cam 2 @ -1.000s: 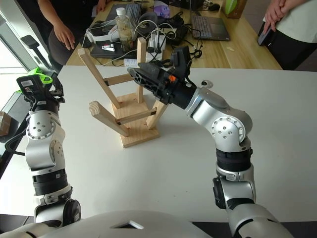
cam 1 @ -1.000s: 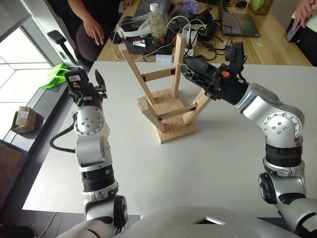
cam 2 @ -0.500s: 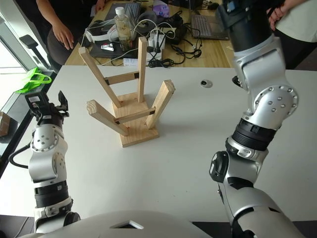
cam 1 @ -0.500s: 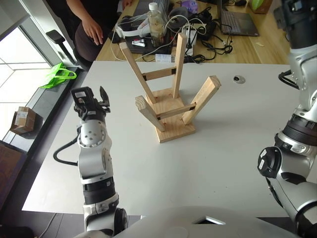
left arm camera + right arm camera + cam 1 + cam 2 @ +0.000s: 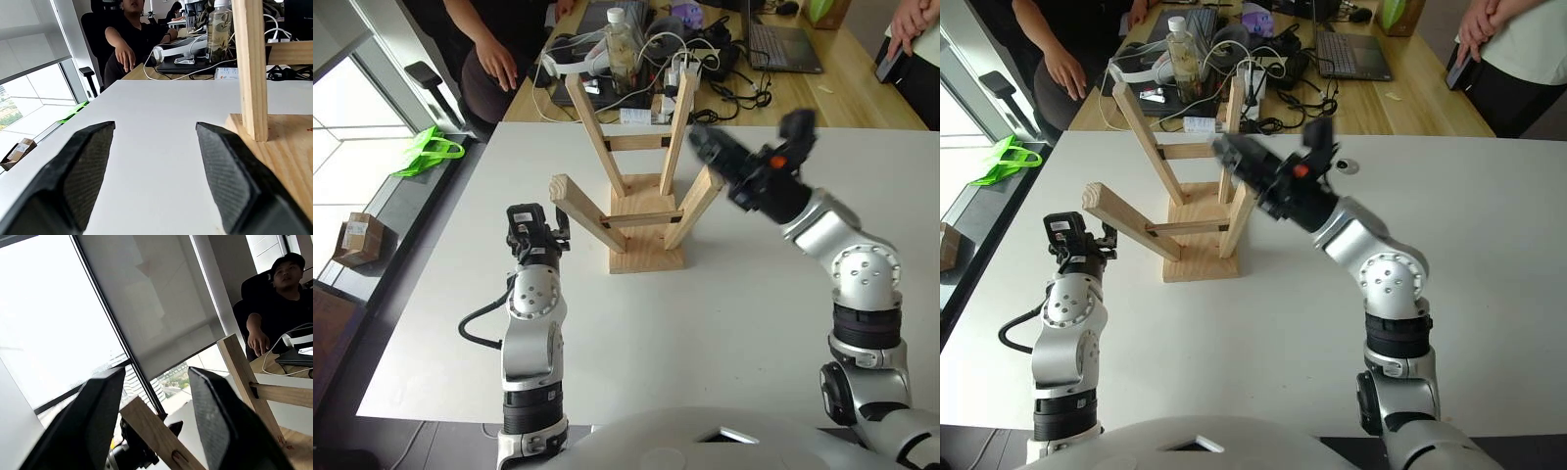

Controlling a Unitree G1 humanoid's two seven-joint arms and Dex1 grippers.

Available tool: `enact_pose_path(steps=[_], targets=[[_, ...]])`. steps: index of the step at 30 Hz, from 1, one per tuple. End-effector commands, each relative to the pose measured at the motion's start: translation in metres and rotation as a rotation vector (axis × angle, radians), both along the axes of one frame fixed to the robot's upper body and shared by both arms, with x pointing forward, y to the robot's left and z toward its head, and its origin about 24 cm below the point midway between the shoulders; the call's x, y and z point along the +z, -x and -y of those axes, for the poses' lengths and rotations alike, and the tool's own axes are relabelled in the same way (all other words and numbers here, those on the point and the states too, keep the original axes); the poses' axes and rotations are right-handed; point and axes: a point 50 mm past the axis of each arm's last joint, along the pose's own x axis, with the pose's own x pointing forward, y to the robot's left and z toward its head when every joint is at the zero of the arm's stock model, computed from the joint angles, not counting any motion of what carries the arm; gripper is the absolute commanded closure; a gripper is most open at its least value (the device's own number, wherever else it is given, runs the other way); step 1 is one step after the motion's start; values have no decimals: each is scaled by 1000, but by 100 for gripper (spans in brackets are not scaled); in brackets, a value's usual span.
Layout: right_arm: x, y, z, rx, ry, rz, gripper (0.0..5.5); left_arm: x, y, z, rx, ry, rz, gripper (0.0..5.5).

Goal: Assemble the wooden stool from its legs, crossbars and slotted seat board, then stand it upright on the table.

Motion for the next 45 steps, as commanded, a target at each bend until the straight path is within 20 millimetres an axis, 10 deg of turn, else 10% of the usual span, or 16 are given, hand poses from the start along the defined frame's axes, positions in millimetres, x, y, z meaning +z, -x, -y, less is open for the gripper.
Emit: enact_pose_path(steps=[1, 5, 10, 19, 27, 34, 41, 45], targets=[[50, -6, 50, -189, -316, 18, 313, 10, 2, -18, 43, -47, 22, 244], [16, -6, 84, -605, -179, -182, 313, 17, 15, -42, 128, -69, 24, 244], [-58, 8, 51, -928, 332, -318, 313, 29, 10, -31, 137, -25, 63, 244], [-67, 23, -2, -1048, 521, -198, 313, 64, -9, -24, 165, -12, 141, 244], [-77, 23, -11, -998, 558, -225, 313, 58, -17, 7, 7, -16, 47, 244], [-83, 21, 10, -1121, 597, -264, 313, 56, -4, -38, 204, -50, 25, 244], [-67, 22, -45, -773, 522, -76, 313, 37, -20, 85, -254, 140, -116, 244], [-72, 22, -45, -752, 521, -115, 313, 36, -21, 61, -154, 78, -116, 244]])
